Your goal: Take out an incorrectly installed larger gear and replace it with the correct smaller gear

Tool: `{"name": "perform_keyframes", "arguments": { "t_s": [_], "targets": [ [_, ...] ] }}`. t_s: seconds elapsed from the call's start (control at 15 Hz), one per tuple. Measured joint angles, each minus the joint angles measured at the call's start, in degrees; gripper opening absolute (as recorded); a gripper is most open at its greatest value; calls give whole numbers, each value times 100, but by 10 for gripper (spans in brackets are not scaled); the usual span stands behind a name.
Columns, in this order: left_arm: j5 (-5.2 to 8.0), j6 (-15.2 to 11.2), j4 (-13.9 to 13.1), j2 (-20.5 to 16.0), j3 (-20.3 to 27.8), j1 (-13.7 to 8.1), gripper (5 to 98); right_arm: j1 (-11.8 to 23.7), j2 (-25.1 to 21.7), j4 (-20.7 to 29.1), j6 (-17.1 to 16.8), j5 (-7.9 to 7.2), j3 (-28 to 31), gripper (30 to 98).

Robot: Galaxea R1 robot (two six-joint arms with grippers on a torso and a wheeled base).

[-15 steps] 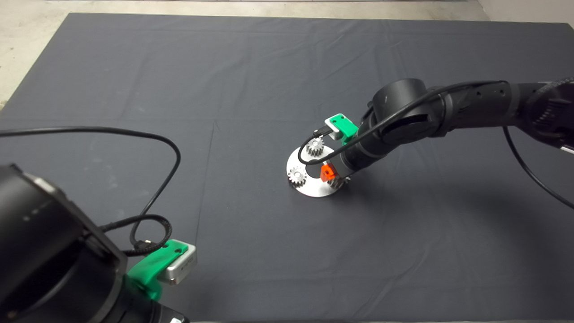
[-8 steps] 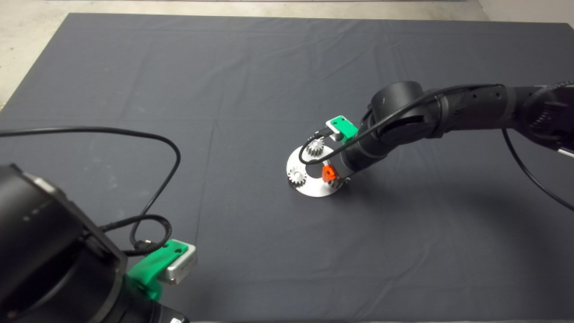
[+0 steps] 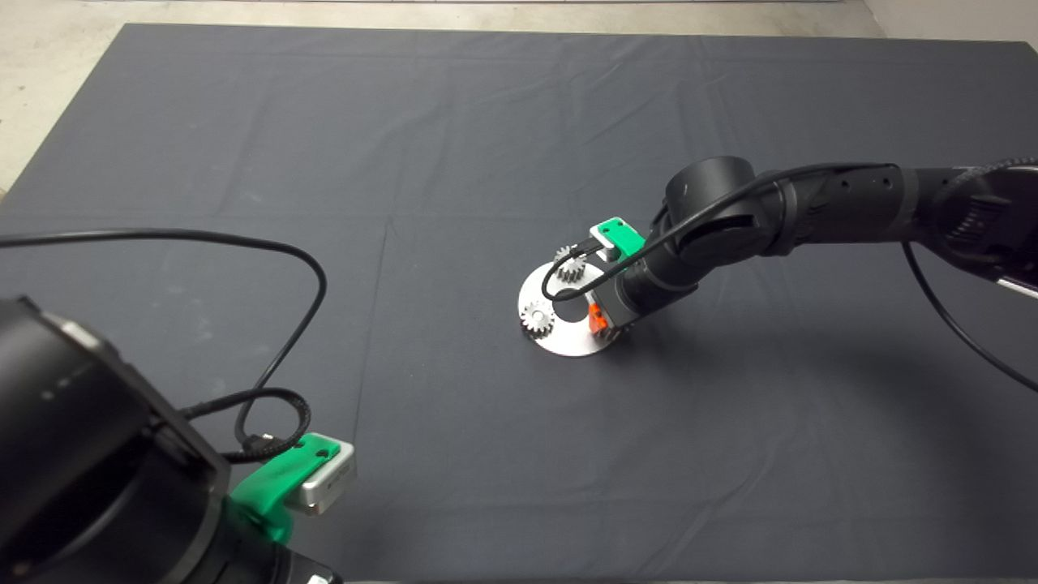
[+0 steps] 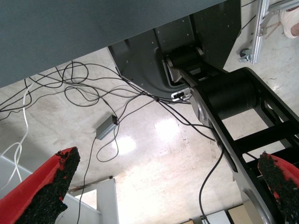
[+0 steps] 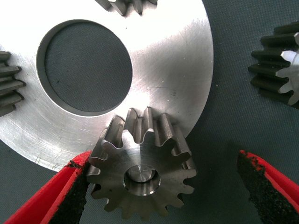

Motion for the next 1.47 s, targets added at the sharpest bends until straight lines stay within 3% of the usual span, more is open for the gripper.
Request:
{"name": "perform_keyframes", "arguments": {
  "t_s": [0.67, 0.73, 0.87, 1.47],
  "targets": [
    [0, -1, 0, 0, 2, 0, 982, 0, 52, 0, -4, 8, -6, 704],
    [0, -1, 0, -2, 2, 1, 982, 0, 52, 0, -4, 69, -9, 664],
    [0, -1, -2, -2, 2, 0, 982, 0, 60, 0, -4, 193, -11, 651],
    [0, -1, -2, -2, 2, 2, 982, 0, 63, 0, -1, 301, -24, 562]
  ]
}}
